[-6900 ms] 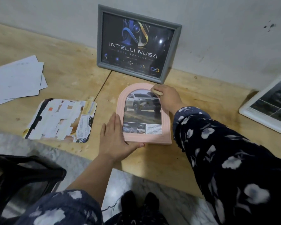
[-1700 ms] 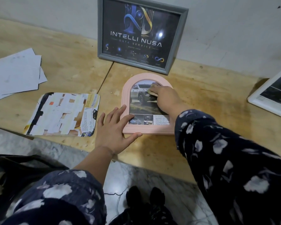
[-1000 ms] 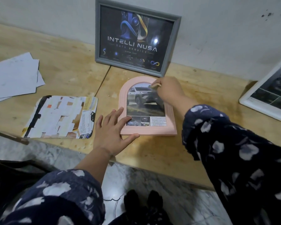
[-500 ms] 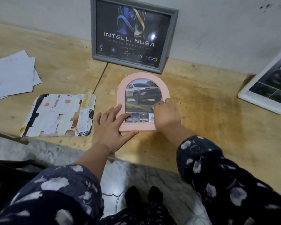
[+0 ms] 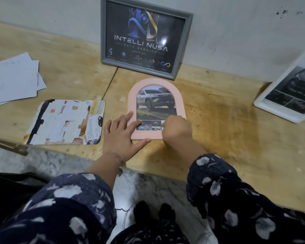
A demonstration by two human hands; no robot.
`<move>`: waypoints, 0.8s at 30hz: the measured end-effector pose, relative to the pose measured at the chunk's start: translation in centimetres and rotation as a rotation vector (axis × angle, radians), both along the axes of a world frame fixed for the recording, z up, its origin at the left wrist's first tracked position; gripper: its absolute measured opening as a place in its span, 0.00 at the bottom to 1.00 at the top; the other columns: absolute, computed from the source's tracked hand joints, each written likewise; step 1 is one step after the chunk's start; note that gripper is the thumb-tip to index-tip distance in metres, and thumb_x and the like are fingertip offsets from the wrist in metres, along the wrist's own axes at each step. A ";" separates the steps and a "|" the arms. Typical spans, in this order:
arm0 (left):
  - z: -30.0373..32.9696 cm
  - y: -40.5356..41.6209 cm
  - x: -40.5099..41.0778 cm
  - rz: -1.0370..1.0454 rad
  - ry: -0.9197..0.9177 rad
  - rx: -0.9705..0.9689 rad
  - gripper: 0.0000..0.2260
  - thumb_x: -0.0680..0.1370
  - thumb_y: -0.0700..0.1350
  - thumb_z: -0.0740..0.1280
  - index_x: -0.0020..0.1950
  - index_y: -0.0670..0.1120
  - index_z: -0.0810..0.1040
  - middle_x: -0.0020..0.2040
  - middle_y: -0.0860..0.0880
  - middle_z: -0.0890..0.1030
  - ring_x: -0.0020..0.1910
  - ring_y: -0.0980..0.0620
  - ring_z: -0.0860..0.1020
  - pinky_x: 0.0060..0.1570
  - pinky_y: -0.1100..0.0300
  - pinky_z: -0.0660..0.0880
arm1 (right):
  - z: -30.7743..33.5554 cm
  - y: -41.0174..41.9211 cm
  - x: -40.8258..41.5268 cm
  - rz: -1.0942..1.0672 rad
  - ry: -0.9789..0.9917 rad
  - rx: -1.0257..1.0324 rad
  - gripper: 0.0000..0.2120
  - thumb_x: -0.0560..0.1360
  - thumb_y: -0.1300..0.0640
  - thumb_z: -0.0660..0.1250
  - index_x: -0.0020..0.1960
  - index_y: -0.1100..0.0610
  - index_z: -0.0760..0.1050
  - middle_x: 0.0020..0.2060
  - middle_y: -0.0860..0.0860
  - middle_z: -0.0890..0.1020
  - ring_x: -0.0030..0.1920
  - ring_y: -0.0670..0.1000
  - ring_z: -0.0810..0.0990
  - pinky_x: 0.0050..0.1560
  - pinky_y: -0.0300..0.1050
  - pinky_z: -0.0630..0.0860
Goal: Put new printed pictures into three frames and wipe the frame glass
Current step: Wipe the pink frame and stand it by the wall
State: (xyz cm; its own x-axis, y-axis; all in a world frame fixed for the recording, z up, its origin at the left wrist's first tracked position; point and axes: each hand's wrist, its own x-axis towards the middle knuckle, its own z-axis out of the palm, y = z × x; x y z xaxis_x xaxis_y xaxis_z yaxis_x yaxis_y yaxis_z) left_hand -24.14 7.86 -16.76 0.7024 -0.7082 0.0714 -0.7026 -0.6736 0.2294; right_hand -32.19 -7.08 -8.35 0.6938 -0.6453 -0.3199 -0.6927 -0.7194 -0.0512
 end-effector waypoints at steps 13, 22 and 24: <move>-0.1 0.1 -0.1 0.028 0.065 0.060 0.44 0.69 0.76 0.46 0.79 0.55 0.42 0.79 0.56 0.52 0.77 0.52 0.52 0.74 0.47 0.47 | 0.0 1.5 2.0 -0.281 -0.258 0.697 0.15 0.77 0.61 0.58 0.62 0.62 0.74 0.56 0.57 0.80 0.53 0.57 0.79 0.49 0.45 0.75; 1.9 0.0 -0.2 0.086 0.220 -0.087 0.42 0.70 0.71 0.47 0.78 0.49 0.49 0.77 0.50 0.59 0.73 0.50 0.61 0.71 0.48 0.55 | 1.7 -3.5 0.9 -0.743 -0.470 0.894 0.07 0.76 0.67 0.55 0.48 0.61 0.71 0.28 0.52 0.70 0.27 0.50 0.68 0.22 0.32 0.63; 2.7 -1.3 0.2 0.223 0.253 -0.157 0.36 0.74 0.65 0.54 0.77 0.48 0.54 0.74 0.49 0.64 0.70 0.47 0.65 0.67 0.47 0.60 | 1.6 -5.4 0.0 -0.825 -0.599 0.926 0.09 0.77 0.67 0.54 0.48 0.61 0.73 0.30 0.53 0.73 0.28 0.50 0.71 0.22 0.33 0.67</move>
